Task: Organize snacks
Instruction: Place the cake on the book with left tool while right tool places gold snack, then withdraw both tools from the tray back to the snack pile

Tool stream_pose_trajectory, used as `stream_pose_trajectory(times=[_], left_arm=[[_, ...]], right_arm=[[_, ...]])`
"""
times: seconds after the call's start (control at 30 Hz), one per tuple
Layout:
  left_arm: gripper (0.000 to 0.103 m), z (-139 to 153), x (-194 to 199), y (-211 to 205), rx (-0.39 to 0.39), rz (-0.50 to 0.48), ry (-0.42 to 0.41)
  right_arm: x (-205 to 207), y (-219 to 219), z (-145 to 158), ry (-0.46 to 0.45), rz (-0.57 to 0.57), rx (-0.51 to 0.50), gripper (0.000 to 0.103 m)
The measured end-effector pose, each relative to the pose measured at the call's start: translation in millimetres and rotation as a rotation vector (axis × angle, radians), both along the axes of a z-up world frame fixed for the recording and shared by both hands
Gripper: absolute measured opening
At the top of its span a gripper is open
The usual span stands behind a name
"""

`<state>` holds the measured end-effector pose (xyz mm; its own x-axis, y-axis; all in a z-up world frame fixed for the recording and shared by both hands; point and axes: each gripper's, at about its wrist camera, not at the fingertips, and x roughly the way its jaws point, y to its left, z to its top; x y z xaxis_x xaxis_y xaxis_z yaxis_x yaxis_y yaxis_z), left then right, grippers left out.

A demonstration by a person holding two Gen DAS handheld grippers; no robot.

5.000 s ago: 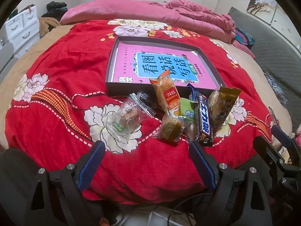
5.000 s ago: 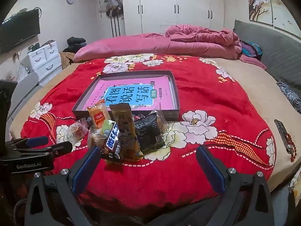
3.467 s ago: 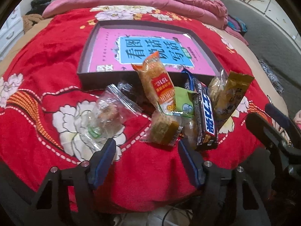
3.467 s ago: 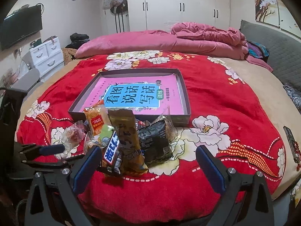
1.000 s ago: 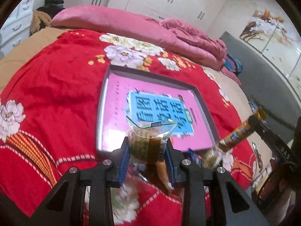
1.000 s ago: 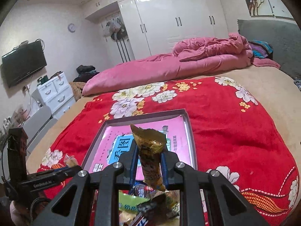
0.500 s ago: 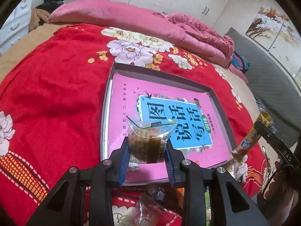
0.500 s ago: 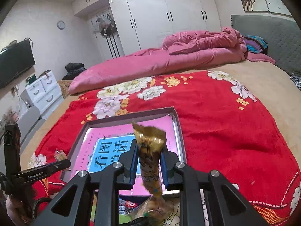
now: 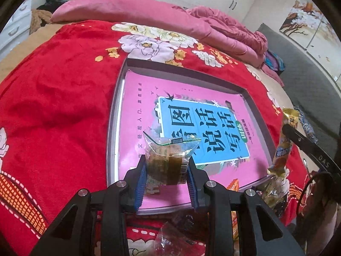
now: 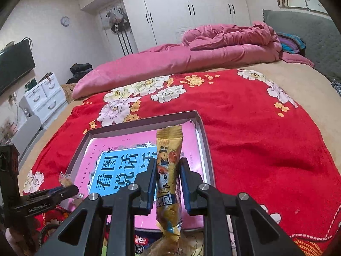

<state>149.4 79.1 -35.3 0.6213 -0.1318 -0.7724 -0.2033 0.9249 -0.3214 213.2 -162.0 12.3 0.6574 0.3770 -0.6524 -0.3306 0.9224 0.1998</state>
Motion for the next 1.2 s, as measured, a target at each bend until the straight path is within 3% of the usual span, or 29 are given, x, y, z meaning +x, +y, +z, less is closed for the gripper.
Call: stream_pose_trajectory(times=[0.33,0.63,1.07,1.2], left_arm=[[0.035,-7,1,-3,0.013,-0.014,0.018],[0.037,-6,1,-3,0.002,-0.014,0.011],[0.056,3,-5,-1,-0.008,-0.017,-0.022],[0.061,13,-12,1,-0.009,-0.004,-0.062]], right_arm=[[4,3,-24,0.066,0.000,-0.032,0.022],[-6,-5,-21,0.065,-0.007,-0.034,0.022],[-27,-10,-4,0.038,0.011,-0.017,0.022],[-33,-15,4,0.019,0.008,-0.004,0.033]])
